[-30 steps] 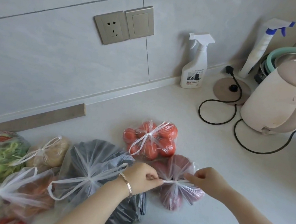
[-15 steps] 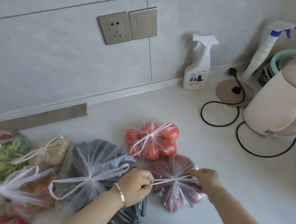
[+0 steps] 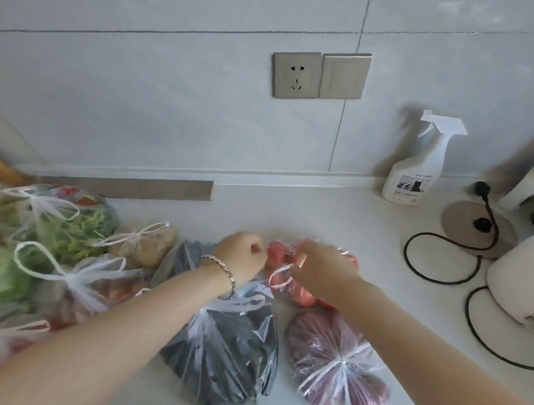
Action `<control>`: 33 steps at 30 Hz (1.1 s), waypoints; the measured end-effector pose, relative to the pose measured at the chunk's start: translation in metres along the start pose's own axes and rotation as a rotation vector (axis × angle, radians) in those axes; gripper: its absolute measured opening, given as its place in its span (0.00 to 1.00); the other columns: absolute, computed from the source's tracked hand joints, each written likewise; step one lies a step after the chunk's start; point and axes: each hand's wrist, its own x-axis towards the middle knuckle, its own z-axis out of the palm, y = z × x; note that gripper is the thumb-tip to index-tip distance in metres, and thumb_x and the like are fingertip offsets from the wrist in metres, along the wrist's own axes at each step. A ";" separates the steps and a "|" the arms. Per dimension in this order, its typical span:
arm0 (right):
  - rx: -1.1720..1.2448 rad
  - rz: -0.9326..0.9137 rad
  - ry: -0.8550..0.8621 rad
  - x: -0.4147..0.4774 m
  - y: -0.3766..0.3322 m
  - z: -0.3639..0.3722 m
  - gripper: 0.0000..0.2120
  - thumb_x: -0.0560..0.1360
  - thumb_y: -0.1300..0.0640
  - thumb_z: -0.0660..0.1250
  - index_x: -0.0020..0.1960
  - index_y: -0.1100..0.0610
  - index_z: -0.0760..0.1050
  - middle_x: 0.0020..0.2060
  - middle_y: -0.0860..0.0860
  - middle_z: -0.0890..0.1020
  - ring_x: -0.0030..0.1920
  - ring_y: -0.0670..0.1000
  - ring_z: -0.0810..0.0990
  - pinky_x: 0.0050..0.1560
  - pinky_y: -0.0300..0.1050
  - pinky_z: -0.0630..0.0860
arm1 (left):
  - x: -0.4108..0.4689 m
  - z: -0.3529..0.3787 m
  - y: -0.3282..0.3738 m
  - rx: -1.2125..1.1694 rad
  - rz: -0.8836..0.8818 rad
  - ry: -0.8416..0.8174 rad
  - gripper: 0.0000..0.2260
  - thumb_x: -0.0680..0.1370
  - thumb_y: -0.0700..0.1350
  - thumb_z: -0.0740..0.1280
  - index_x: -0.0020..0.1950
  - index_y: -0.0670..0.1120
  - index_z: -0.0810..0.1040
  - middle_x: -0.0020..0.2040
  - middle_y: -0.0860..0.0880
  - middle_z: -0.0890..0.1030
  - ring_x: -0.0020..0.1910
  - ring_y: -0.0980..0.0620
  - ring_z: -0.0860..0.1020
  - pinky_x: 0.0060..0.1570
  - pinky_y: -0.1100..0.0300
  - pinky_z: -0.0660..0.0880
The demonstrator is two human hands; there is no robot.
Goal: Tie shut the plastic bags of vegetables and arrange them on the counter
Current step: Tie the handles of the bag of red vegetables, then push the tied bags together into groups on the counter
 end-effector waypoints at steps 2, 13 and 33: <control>-0.006 -0.114 -0.026 0.011 -0.034 -0.002 0.07 0.74 0.52 0.62 0.49 0.51 0.76 0.52 0.51 0.81 0.51 0.54 0.80 0.57 0.49 0.75 | -0.002 -0.032 -0.022 0.070 -0.041 0.086 0.09 0.75 0.41 0.60 0.40 0.42 0.78 0.42 0.42 0.83 0.43 0.43 0.81 0.47 0.52 0.78; -0.351 -0.483 -0.123 0.028 -0.225 0.058 0.13 0.75 0.54 0.58 0.56 0.56 0.74 0.57 0.54 0.78 0.58 0.57 0.76 0.56 0.48 0.73 | -0.043 -0.167 -0.199 0.259 -0.323 0.252 0.10 0.77 0.42 0.57 0.37 0.45 0.72 0.34 0.47 0.75 0.36 0.47 0.73 0.39 0.55 0.72; -0.826 -0.149 -0.394 0.100 -0.371 0.222 0.22 0.72 0.53 0.67 0.65 0.54 0.67 0.60 0.54 0.76 0.64 0.57 0.72 0.70 0.59 0.60 | 0.080 -0.297 -0.414 0.712 0.007 0.012 0.40 0.75 0.46 0.66 0.76 0.52 0.40 0.78 0.50 0.46 0.77 0.47 0.43 0.73 0.47 0.49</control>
